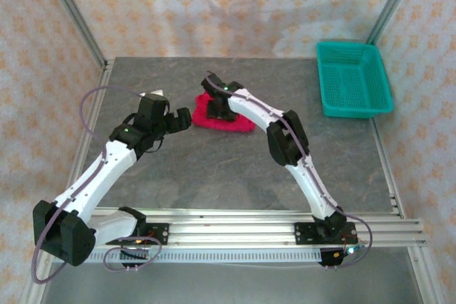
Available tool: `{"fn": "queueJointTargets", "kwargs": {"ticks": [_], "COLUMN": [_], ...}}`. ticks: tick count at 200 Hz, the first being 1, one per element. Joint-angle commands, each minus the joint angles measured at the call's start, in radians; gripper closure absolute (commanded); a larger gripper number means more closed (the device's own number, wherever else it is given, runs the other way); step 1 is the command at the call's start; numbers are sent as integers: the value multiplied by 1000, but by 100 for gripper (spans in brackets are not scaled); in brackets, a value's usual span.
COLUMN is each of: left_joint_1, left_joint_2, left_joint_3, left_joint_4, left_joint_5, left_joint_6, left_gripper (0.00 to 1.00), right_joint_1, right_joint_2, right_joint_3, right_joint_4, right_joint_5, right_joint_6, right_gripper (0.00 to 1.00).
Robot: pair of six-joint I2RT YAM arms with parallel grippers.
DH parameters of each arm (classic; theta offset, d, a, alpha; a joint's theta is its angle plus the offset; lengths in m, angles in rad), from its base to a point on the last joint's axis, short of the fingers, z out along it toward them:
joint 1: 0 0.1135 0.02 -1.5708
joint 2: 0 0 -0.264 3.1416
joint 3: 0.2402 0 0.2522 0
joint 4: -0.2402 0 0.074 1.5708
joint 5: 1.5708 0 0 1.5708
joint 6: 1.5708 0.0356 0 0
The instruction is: Fold the inside-out t-shirt
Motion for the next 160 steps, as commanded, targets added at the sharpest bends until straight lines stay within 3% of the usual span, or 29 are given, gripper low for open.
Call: {"fn": "queueJointTargets", "kwargs": {"ticks": [1,31,56,90,113,160], "left_joint_1": [0,-2,-1,0,0,0], "left_joint_2": [-61,-173,-287,-391,-383,-180], "left_joint_3": [-29,-125,-216,-300,-289,-215], "left_joint_4": [-31,-4,15,90,121,261], "left_joint_5": [-71,-120,-163,-164,-116,47], "left_joint_6": [-47,-140,-166,-120,-115,-85], "left_gripper": [0,0,0,0,0,0], "right_joint_1": [49,64,64,46,20,-84], "right_joint_2": [133,258,350,316,141,-320], "right_joint_3": [134,266,357,378,236,-331], "right_joint_4": [38,279,461,521,520,692], "right_joint_5": [-134,-247,-310,-373,-401,-367], "right_joint_6": [44,95,115,140,134,177], "right_gripper": [40,40,34,30,25,20]}}
